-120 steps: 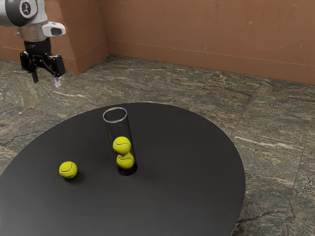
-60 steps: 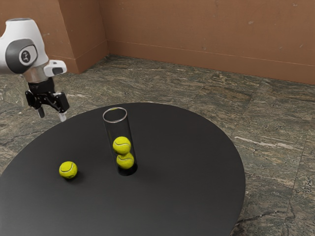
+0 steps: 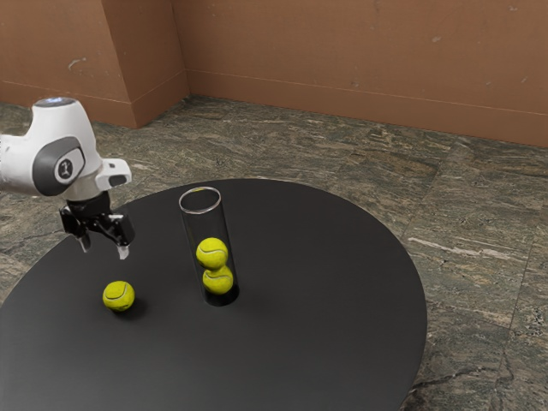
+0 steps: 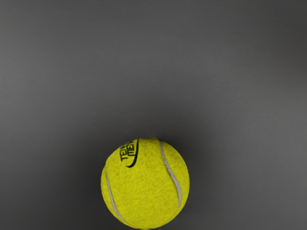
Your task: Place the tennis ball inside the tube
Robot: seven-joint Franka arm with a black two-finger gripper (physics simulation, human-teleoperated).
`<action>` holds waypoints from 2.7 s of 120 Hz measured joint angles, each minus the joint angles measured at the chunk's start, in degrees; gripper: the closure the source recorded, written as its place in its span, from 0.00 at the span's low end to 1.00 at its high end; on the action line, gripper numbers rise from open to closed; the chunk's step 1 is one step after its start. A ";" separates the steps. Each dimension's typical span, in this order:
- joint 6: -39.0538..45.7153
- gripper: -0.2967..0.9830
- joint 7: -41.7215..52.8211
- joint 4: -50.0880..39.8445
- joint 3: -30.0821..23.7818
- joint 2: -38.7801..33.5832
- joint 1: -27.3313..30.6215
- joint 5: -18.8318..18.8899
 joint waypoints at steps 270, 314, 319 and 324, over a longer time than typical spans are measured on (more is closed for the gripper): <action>15.86 0.54 5.66 -2.97 1.29 15.56 -0.39 -7.54; 10.20 0.70 2.55 2.05 1.31 13.03 -0.49 -5.27; 9.08 0.73 2.05 3.08 1.29 12.61 -0.51 -4.84; 7.95 0.74 1.56 4.09 1.30 12.19 -0.54 -4.34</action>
